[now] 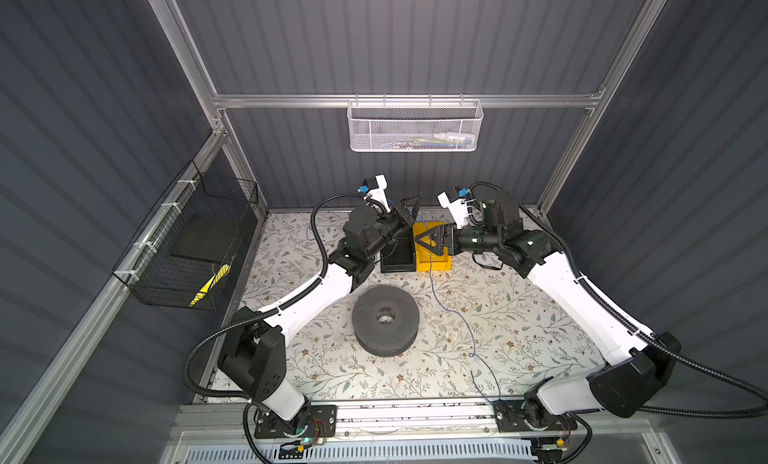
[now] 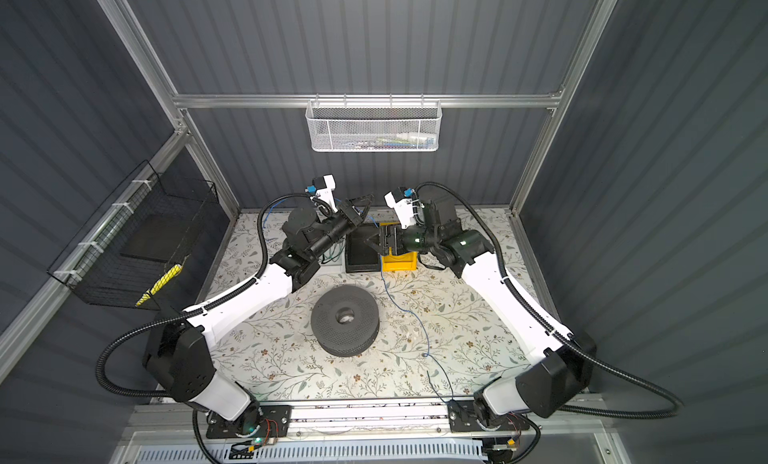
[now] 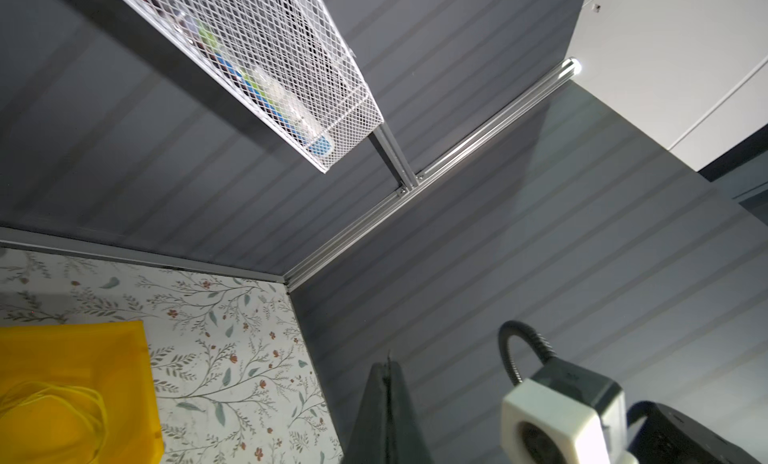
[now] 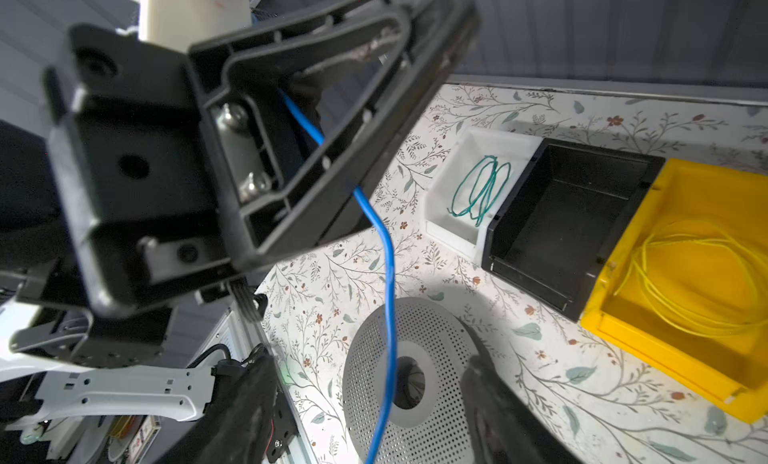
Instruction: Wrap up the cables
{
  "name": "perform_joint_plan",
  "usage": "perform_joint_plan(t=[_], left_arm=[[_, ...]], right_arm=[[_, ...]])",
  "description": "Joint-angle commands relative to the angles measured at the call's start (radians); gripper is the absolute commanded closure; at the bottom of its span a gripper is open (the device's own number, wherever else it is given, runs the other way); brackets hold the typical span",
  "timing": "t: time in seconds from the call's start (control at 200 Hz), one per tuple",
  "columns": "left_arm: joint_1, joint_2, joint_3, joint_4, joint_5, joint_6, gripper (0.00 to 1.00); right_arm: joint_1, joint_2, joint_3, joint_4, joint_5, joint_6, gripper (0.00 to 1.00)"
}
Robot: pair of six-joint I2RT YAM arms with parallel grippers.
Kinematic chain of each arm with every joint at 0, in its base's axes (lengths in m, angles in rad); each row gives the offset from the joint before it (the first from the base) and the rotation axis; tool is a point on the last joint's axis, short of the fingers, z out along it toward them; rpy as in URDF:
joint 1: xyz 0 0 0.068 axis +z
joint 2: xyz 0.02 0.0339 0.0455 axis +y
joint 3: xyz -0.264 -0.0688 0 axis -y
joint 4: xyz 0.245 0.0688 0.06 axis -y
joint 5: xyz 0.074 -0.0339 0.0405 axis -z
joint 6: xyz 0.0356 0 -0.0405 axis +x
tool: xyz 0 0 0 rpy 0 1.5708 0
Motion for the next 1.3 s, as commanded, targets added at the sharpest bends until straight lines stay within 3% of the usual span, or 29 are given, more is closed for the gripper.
perform_joint_plan(t=[0.0,0.18,0.33,0.6,0.86,1.07,1.17,1.296], left_arm=[[0.023,-0.054,0.061,-0.119,-0.013,0.081,1.00],[0.041,-0.047,0.123,-0.168,-0.031,0.132,1.00],[0.048,-0.016,0.189,-0.188,-0.057,0.151,1.00],[0.049,-0.010,0.228,-0.254,-0.163,0.181,1.00],[0.048,-0.006,0.245,-0.295,-0.229,0.174,1.00],[0.048,0.010,0.290,-0.332,-0.239,0.176,1.00],[0.048,0.014,0.304,-0.341,-0.238,0.182,1.00],[0.048,0.015,0.317,-0.353,-0.235,0.192,1.00]], right_arm=[[-0.051,-0.106,-0.029,-0.060,-0.010,-0.079,0.19],[-0.104,-0.259,-0.177,-0.132,-0.011,-0.118,0.17],[-0.096,-0.360,-0.361,-0.124,0.015,-0.072,0.18],[0.086,-0.390,-0.628,0.009,0.055,0.077,0.19],[0.249,-0.292,-0.725,0.213,0.119,0.121,0.20],[0.393,-0.087,-0.709,0.388,0.189,0.140,0.26],[0.442,-0.016,-0.672,0.385,0.281,0.098,0.28],[0.455,0.054,-0.639,0.386,0.285,0.066,0.33]])
